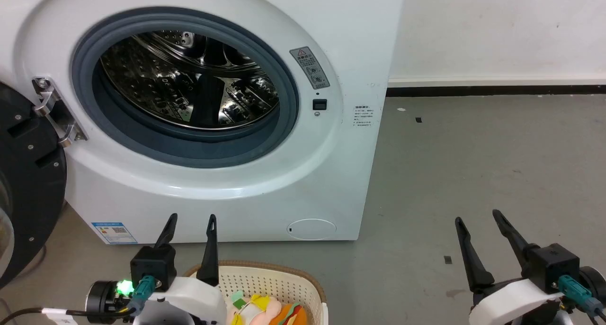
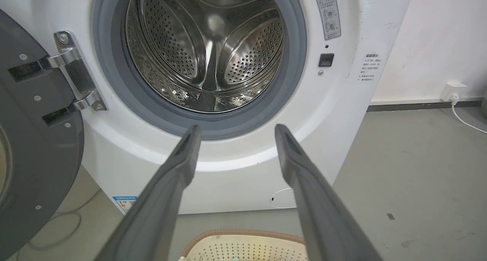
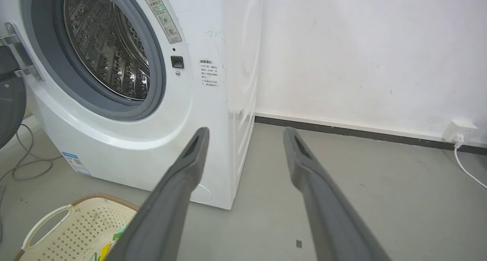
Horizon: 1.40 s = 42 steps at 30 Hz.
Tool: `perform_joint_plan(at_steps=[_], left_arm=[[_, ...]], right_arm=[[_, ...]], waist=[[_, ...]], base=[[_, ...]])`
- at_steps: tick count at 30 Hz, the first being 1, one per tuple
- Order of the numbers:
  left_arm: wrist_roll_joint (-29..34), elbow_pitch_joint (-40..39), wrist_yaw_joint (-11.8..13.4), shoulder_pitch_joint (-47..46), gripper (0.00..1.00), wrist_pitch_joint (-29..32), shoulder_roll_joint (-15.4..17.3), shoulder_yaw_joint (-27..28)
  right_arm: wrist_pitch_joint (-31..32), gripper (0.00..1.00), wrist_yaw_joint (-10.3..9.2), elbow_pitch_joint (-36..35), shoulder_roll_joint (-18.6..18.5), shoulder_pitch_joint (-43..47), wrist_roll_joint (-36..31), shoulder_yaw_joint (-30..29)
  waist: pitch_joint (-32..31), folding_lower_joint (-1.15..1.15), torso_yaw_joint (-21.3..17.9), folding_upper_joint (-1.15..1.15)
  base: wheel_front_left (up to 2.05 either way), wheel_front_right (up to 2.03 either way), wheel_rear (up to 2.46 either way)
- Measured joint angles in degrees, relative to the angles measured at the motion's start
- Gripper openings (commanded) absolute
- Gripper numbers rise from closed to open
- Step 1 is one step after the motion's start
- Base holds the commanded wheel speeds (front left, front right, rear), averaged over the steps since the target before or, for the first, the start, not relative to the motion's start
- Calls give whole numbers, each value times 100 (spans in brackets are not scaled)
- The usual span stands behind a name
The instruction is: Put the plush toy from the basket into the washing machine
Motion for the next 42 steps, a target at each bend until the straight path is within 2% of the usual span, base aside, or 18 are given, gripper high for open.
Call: perform_joint_plan(at_steps=[10, 31, 42], left_arm=[[-121, 325, 27, -13, 100, -113, 0, -145], [-522, 1992, -11, -742, 100, -372, 31, -546], [-732, 2860, -55, -1148, 100, -444, 162, -698]], right_arm=[[-120, 100, 0, -16, 0, -2, 38, -35], [-396, 100, 0, -252, 0, -164, 298, 7], [-510, 100, 0, -392, 0, -289, 392, 94]], waist=[[155, 0, -55, 0], [830, 0, -327, 0], [1234, 0, -524, 0]], base=[[0, 0, 0], [0, 0, 0], [0, 0, 0]])
